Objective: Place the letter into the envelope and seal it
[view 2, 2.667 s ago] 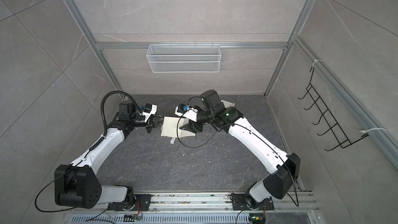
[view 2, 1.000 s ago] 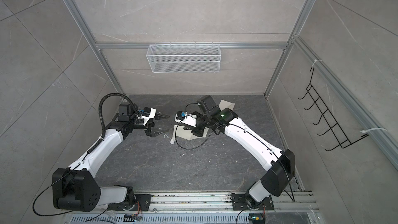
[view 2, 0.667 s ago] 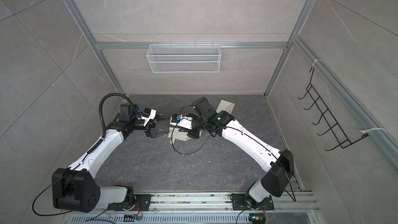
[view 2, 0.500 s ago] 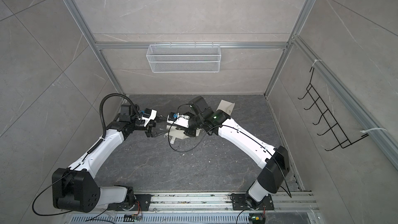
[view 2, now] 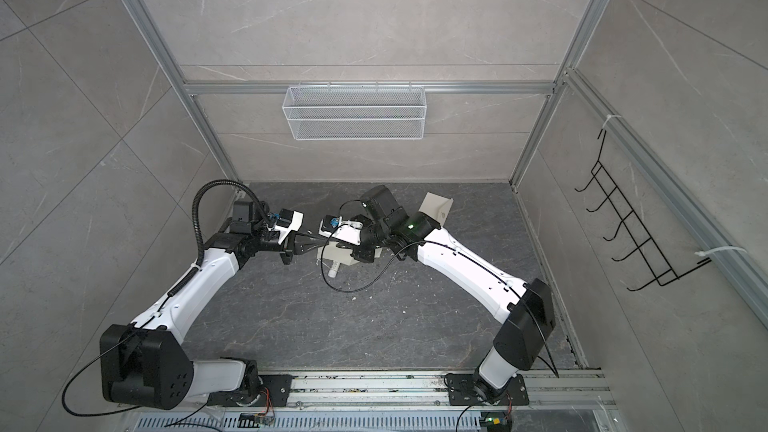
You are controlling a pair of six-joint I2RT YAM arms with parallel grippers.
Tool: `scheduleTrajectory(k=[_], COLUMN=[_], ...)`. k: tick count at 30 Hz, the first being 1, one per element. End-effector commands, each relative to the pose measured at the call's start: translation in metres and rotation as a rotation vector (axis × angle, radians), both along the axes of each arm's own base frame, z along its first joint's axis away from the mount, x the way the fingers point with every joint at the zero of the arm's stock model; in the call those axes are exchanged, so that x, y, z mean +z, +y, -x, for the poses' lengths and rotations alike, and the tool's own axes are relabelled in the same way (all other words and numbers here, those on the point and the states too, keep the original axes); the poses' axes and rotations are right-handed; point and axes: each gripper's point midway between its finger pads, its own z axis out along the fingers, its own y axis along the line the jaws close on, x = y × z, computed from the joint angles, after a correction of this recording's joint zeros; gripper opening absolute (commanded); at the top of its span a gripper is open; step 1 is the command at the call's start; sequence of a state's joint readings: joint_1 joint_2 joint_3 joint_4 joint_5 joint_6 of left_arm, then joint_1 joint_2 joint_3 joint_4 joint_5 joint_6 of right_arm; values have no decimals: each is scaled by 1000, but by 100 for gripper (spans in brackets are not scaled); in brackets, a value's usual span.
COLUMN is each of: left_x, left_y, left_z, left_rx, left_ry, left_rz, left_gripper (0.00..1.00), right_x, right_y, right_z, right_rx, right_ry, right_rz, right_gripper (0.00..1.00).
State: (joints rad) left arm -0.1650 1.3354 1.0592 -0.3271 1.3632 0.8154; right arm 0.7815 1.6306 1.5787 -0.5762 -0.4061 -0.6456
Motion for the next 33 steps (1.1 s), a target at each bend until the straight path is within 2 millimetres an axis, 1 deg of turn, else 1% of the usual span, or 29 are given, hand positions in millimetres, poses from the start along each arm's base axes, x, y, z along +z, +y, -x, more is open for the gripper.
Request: scheduleTrajectory(k=[1,5,8,13,18,23,33], left_x=[13,13,13,13,12,12,11], left_y=[-2,-1,-1,-1,-1,-1,-1], left_z=[1,1,2,2,3,3,3], left_rx=[-27,-25,-25,-22,-20,-18,-16], left_ry=[-41,-57,-63,-66,-69,-74,-79], left_rz=[22,19,19,16,11,8,3], left_gripper=[0,0,0,0,0,0,0], right_x=[7,4,-2,-6,-9,-11,-25], right_y=[3,-5,-15,-35,-50,-64,-92], right_z=[-1,2,4,5,7,9,4], right_rx=[-15,-21,-30,-55,-68,-78,-136], right_ry=[-9,-15,-20,-6,12,28,59], right_rz=[-20,2,31,53,73,86,117], right_gripper=[3,15,19,20,19,16,13])
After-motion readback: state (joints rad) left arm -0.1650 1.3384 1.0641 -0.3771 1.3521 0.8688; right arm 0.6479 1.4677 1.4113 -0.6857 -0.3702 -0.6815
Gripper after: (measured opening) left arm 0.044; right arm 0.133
